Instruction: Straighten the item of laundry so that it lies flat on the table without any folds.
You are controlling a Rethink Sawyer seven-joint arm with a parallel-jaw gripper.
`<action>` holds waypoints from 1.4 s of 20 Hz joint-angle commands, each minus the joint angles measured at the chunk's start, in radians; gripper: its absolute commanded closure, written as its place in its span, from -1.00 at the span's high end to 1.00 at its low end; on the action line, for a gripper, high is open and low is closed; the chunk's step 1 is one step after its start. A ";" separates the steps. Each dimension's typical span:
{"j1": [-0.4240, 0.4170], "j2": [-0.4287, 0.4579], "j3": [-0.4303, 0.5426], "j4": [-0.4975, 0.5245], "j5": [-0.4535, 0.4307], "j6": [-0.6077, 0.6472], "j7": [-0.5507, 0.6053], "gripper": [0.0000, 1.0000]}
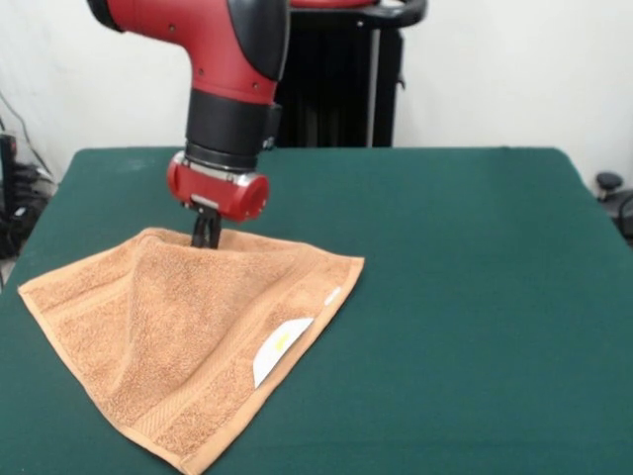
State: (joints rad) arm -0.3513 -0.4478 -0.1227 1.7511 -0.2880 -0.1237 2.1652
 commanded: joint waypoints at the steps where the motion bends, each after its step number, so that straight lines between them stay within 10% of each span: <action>1: 0.029 0.109 0.079 -0.037 -0.005 0.037 0.071 -1.00; 28: 0.017 0.225 0.121 0.070 0.049 -0.003 0.173 -1.00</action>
State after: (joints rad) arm -0.3542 -0.4043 -0.1238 1.7382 -0.2851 -0.1516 2.1652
